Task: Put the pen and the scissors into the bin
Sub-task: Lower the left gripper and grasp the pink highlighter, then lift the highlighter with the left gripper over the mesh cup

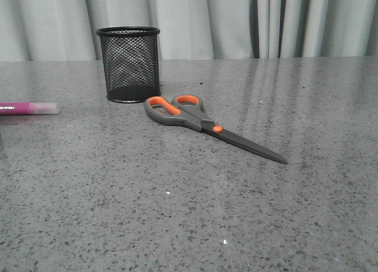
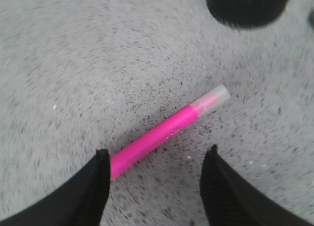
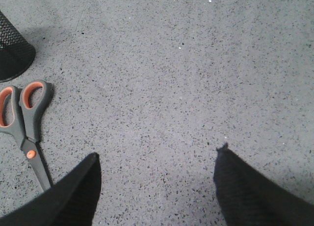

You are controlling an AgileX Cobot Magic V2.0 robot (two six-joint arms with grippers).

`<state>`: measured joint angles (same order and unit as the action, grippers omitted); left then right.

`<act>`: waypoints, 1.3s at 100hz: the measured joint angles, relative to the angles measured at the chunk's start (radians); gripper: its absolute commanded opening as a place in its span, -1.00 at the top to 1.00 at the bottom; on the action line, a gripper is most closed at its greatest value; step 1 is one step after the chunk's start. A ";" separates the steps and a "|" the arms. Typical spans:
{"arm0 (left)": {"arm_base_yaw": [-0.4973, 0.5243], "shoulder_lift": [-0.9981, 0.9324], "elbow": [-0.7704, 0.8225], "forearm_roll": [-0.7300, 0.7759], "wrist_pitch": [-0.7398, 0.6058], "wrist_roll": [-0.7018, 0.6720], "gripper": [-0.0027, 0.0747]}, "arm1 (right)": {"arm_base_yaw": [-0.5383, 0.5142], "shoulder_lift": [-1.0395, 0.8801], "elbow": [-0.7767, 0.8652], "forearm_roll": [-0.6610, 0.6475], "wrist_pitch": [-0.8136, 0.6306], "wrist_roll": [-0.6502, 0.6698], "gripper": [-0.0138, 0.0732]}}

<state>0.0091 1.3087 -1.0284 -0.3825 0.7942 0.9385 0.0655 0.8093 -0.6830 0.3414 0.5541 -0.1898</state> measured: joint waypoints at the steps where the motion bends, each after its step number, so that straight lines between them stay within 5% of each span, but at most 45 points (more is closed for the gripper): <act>1: 0.000 0.007 -0.010 0.000 0.005 0.013 -0.05 | 0.000 0.000 0.000 0.000 0.000 0.000 -0.34; 28: 0.000 0.234 -0.133 -0.003 0.125 0.419 -0.05 | 0.000 0.000 0.000 0.000 0.000 -0.004 -0.34; 80: 0.000 0.392 -0.205 -0.065 0.127 0.566 -0.04 | 0.000 0.000 -0.001 0.000 0.000 -0.007 -0.34; 92: 0.000 0.400 -0.214 -0.072 0.143 0.567 0.26 | 0.000 0.000 -0.001 0.000 0.000 -0.007 -0.34; 104: 0.000 0.404 -0.214 -0.076 0.183 0.567 0.98 | 0.000 0.000 -0.001 0.000 0.000 -0.007 -0.34; 130: 0.000 0.394 -0.304 -0.152 0.249 0.517 0.98 | 0.000 0.000 -0.001 0.000 0.000 -0.007 -0.34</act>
<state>0.0091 1.7027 -1.3329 -0.5344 1.0428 1.4552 0.0655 0.8093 -0.6837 0.3414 0.5541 -0.1972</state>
